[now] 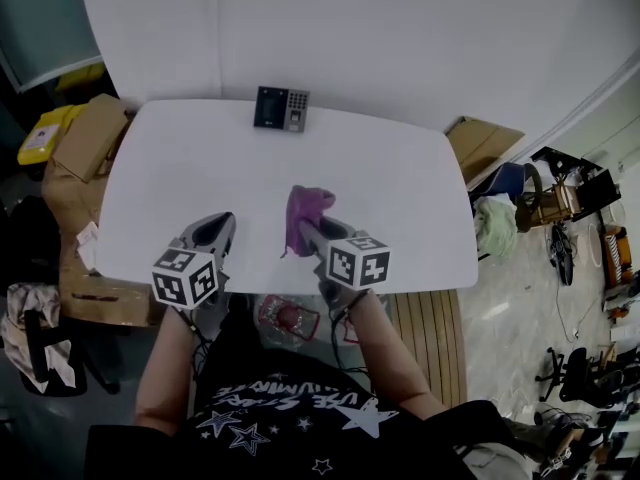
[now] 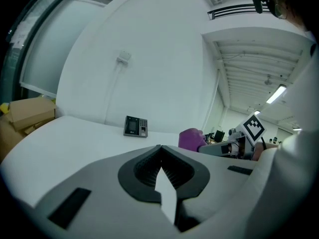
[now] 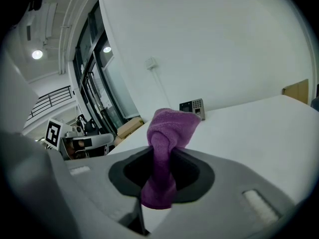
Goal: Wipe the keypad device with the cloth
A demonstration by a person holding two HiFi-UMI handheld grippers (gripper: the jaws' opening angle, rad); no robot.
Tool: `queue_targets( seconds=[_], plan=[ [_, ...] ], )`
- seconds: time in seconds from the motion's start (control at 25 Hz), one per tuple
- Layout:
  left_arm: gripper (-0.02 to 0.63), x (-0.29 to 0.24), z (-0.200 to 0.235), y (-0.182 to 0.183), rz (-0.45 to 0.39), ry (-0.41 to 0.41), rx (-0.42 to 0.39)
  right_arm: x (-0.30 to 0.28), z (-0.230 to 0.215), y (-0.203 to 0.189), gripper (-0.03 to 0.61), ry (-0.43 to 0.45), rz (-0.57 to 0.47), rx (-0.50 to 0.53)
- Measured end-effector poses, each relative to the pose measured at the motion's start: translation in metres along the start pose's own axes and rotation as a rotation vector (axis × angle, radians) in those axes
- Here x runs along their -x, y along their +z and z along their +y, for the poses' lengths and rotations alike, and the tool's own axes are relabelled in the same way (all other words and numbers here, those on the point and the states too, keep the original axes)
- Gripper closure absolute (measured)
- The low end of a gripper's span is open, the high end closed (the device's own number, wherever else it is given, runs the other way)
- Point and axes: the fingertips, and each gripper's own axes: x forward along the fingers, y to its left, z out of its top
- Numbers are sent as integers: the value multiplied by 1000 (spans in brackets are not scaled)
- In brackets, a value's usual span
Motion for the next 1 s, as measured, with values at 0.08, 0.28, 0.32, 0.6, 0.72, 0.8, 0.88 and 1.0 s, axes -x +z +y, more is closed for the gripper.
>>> queue_targets(
  seconds=[0.08, 0.28, 0.32, 0.6, 0.72, 0.8, 0.88, 1.0],
  plan=[
    [607, -13, 14, 11, 4, -11, -4, -16, -4, 11, 483, -7, 1, 2],
    [607, -41, 40, 37, 17, -40, -8, -44, -17, 39, 483, -42, -11, -26],
    [607, -46, 45, 42, 20, -48, -10, -50, -19, 44, 483, -48, -12, -30],
    [607, -79, 87, 79, 25, -81, -26, -94, -35, 79, 483, -94, -19, -46],
    [607, -93, 102, 94, 22, -90, -24, -112, -38, 95, 483, -101, -21, -41],
    [607, -101, 113, 104, 20, -96, -21, -126, -39, 105, 483, -103, -21, -38],
    [607, -109, 124, 112, 22, -104, -22, -141, -41, 114, 483, -106, -19, -39],
    [607, -122, 136, 119, 31, -122, -31, -163, -43, 126, 483, -110, -19, -37]
  ],
)
